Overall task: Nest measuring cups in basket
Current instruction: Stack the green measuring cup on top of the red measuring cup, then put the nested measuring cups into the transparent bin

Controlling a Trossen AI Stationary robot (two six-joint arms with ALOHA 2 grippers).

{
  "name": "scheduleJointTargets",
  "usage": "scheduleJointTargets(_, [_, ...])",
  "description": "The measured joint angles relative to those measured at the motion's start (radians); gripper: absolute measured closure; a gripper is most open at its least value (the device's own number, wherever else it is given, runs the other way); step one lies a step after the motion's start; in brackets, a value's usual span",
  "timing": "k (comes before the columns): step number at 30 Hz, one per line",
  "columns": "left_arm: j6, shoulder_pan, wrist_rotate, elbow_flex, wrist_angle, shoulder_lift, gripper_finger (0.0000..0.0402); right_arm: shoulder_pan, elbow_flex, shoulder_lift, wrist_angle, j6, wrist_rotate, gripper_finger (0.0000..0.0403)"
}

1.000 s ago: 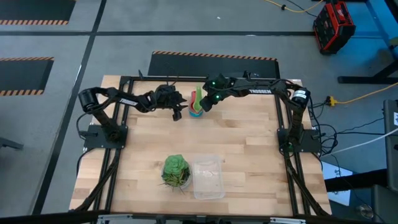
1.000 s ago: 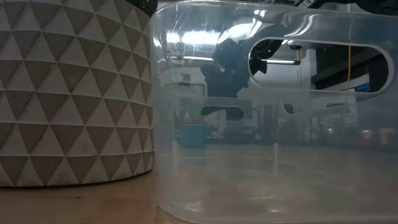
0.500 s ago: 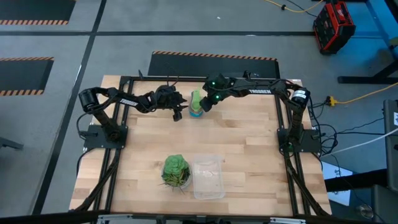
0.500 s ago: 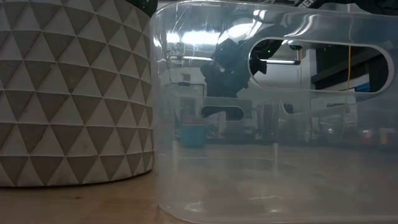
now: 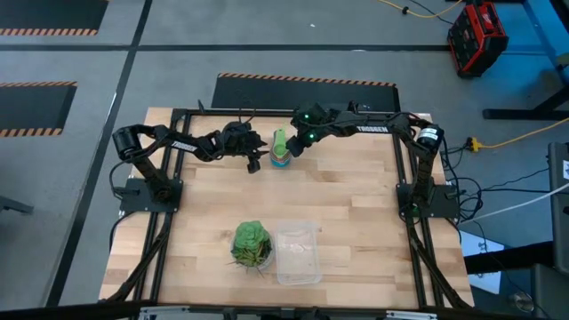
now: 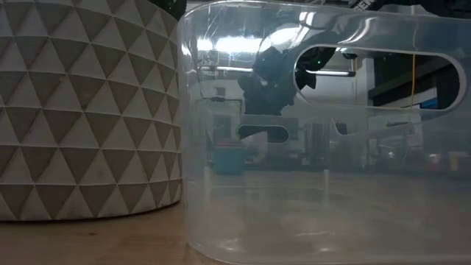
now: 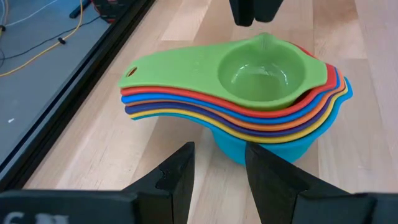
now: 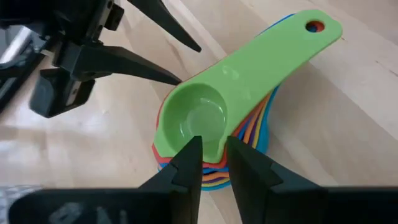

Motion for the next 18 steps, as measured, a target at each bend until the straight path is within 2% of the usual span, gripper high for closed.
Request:
scheduleJointTargets(5, [0.0, 0.0, 0.0, 0.0, 0.0, 0.0, 0.0266, -0.036, 0.0, -0.016, -0.003, -0.001, -0.078, 0.0325])
scheduleJointTargets(10, [0.0, 0.0, -0.014, 0.0, 0.0, 0.0, 0.0266, -0.068, 0.002, -0.042, 0.002, -0.05, -0.088, 0.0325])
scheduleJointTargets(18, [-0.067, 0.001, -0.267, 0.0, 0.0, 0.0, 0.0266, -0.098, 0.002, -0.045, -0.037, -0.111, -0.082, 0.0325])
